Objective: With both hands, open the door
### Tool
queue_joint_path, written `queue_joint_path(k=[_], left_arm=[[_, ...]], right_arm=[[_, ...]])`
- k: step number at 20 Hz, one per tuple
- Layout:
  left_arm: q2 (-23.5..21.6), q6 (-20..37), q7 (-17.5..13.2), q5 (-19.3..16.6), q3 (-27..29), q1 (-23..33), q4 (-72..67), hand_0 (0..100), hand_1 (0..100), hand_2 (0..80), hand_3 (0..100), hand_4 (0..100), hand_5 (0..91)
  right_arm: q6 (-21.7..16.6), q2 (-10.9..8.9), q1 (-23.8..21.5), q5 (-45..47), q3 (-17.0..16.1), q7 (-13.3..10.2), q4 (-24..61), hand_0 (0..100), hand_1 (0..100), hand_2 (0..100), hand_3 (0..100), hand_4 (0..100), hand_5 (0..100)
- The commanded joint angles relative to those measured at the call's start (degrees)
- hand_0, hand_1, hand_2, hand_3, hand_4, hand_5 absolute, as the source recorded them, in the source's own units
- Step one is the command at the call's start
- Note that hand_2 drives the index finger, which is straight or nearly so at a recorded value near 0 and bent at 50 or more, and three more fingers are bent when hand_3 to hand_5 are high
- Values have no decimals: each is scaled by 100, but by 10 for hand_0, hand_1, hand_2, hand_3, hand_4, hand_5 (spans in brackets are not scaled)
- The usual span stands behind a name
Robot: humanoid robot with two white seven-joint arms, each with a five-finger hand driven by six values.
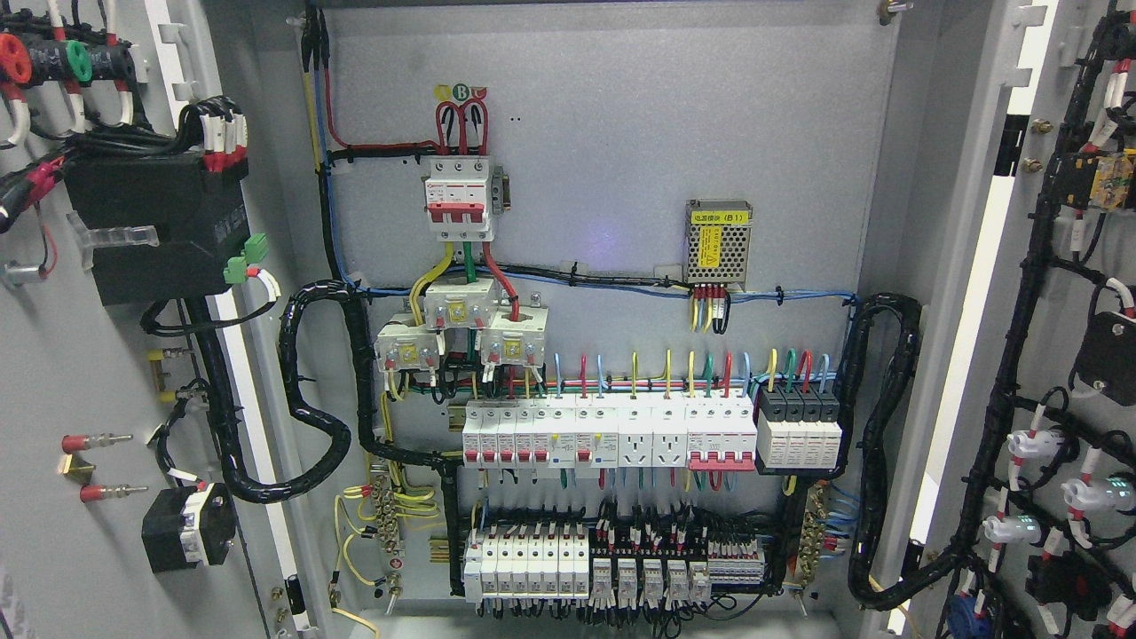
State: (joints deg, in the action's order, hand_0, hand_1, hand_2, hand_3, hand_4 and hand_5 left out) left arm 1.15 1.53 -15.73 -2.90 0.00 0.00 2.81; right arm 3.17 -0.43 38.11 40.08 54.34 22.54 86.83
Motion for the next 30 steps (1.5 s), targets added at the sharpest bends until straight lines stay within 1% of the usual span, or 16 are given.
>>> queue_joint_path(k=[1, 4, 6, 8, 10, 12, 16, 20, 22, 23, 26, 28, 30], left_arm=[[35, 49, 9, -17, -167, 158, 26, 0, 0, 0, 0, 42, 0], [44, 49, 9, -113, -106, 149, 88, 0, 0, 0, 0, 42, 0], [35, 49, 9, -114, -140, 132, 79, 0, 0, 0, 0, 42, 0], [61, 49, 17, -114, -158, 123, 88, 0, 0, 0, 0, 42, 0], [70, 49, 17, -123, -158, 123, 79, 0, 0, 0, 0, 42, 0], [70, 49, 17, -114, -167, 123, 62, 0, 0, 0, 0, 42, 0], [61, 49, 17, -114, -149, 88, 27, 0, 0, 0, 0, 42, 0], [70, 49, 17, -114, -105, 79, -26, 0, 0, 0, 0, 42, 0], [70, 49, 17, -123, -105, 79, -9, 0, 0, 0, 0, 42, 0], [79, 49, 17, -123, -131, 88, 9, 0, 0, 0, 0, 42, 0], [61, 49, 17, -149, -97, 140, 149, 0, 0, 0, 0, 42, 0], [35, 49, 17, -332, -9, 149, 202, 0, 0, 0, 0, 42, 0], [26, 49, 9, -544, 201, 167, 395, 0, 0, 0, 0, 42, 0]], right_arm=[[-105, -168, -382, -17, -555, -110, -255, 0, 0, 0, 0, 0, 0], [-255, -168, -550, -429, -609, -119, -290, 0, 0, 0, 0, 0, 0], [-439, -159, -576, -545, -670, -188, -272, 0, 0, 0, 0, 0, 0], [-475, -150, -733, -562, -792, -285, -185, 0, 0, 0, 0, 0, 0], [-475, -150, -918, -571, -907, -294, -123, 0, 0, 0, 0, 0, 0], [-510, -159, -980, -746, -986, -294, -88, 0, 0, 0, 0, 0, 0], [-712, -177, -1130, -1203, -1329, -303, 70, 0, 0, 0, 0, 0, 0], [-712, -203, -1314, -1257, -1645, -400, 193, 0, 0, 0, 0, 0, 0], [-712, -334, -1332, -1257, -1663, -400, 281, 0, 0, 0, 0, 0, 0], [-721, -361, -1350, -1257, -1672, -409, 290, 0, 0, 0, 0, 0, 0], [-721, -475, -1560, -1257, -1891, -409, 553, 0, 0, 0, 0, 0, 0], [-799, -554, -1683, -1257, -2006, -409, 764, 0, 0, 0, 0, 0, 0], [-1001, -686, -1841, -1266, -2041, -409, 931, 0, 0, 0, 0, 0, 0]])
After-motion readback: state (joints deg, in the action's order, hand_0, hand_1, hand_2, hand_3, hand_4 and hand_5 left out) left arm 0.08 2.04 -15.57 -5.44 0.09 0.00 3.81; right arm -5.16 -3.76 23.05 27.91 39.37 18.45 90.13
